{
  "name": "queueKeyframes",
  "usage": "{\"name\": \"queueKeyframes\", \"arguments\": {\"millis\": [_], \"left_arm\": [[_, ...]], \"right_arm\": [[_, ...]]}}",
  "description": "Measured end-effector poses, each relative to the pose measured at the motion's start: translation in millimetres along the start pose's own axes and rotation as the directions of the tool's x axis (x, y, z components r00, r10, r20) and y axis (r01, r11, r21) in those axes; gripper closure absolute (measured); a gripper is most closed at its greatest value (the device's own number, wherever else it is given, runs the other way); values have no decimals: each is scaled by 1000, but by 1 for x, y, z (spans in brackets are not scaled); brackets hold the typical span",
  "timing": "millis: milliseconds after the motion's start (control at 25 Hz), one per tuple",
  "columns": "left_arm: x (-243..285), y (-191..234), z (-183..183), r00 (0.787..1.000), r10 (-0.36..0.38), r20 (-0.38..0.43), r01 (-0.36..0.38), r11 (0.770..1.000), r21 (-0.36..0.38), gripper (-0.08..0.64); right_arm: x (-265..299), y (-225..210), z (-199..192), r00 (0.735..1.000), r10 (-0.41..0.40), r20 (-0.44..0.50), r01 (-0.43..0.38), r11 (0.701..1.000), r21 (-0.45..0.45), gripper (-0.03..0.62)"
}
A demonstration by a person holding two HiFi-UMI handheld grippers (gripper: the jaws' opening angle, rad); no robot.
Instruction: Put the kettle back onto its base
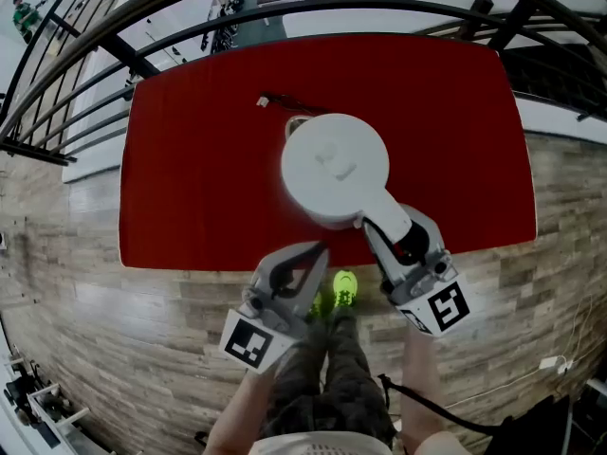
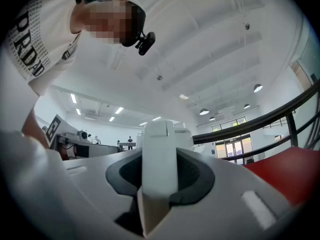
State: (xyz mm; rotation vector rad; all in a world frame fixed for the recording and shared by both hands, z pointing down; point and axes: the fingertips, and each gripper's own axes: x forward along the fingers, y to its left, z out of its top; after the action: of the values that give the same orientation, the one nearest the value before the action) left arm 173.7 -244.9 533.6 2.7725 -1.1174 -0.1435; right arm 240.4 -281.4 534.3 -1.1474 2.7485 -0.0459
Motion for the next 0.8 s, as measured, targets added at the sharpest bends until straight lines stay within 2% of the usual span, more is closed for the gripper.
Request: {"name": "queueKeyframes", "arguments": {"millis": [240,800], "left_arm": [[-5,12,3,1000,-14,13,14,1000,-1,563],[2,-1,2,998,-70,-4,70,997,-12,563]], "right_arm": [[-3,9,-8,1000,3,-9,-4,1000,-30,469],[-7,13,0,1000,23,-3,-23,1000,-3,468]]}}
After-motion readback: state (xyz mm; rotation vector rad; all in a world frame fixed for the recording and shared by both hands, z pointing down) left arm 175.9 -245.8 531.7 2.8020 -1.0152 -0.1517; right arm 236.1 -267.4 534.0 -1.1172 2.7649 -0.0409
